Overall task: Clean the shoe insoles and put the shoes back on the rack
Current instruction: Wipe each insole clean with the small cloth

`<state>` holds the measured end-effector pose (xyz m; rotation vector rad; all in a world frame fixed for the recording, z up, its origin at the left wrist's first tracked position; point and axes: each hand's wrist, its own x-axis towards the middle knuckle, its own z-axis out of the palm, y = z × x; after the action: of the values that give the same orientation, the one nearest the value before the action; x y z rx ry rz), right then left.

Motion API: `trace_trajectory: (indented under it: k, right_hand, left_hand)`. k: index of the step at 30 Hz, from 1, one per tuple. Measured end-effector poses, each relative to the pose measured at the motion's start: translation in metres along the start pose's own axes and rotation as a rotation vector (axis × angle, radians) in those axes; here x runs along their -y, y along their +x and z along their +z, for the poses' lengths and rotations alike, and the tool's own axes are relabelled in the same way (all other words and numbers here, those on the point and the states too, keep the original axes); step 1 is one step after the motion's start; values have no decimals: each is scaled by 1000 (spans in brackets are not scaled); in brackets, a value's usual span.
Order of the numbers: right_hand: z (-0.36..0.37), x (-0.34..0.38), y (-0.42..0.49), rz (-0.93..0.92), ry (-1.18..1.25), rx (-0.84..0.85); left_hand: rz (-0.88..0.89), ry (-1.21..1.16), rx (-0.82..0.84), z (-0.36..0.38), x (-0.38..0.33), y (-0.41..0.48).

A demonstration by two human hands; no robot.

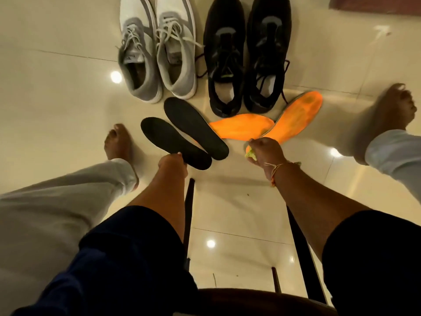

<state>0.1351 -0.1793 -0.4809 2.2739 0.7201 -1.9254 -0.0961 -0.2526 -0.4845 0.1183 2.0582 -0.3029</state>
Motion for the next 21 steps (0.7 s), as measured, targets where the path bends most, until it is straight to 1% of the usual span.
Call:
trace_trajectory:
  k: [1, 2, 3, 4, 5, 6, 8, 9, 10, 11, 13, 15, 19, 21]
  right_hand:
    - [0, -2, 8, -10, -40, -17]
    - [-1, -4, 18, -41, -108, -44]
    - [-3, -5, 29, -83, -184, -77]
    - [-5, -5, 39, -118, -251, -118]
    - [-7, -4, 46, -155, -330, -183]
    - [-9, 1, 50, -170, -387, -245]
    - [-12, 10, 60, -214, -513, -379]
    - [-12, 13, 65, -230, -589, -406]
    - [-12, 15, 71, -242, -661, -408]
    - [-12, 16, 77, -242, -708, -397]
    - [-12, 16, 88, -248, -740, -384]
    - [-12, 17, 96, -256, -772, -382]
    - [-16, 18, 106, -285, -834, -379]
    - [-21, 20, 104, -320, -813, -338]
  left_hand:
    - [37, 116, -63, 1, -1, 8]
    - [77, 132, -62, 2, 0, 3]
    - [77, 201, -68, 5, -1, 7]
    - [95, 225, -49, 10, 0, 8]
    - [77, 226, -53, 13, -4, 10]
    - [36, 69, -77, 16, -9, 8]
    - [-137, -498, -230, 27, -14, 14]
    - [-151, -531, -294, 34, -19, 11]
    - [-112, -552, -360, 41, -24, 10]
    - [-38, -493, -378, 45, -28, 6]
    - [130, -401, -358, 59, -33, 1]
    - [266, -368, -259, 70, -38, -4]
    - [460, -216, -41, 89, -40, -8]
    - [494, -131, 40, 93, -40, -6]
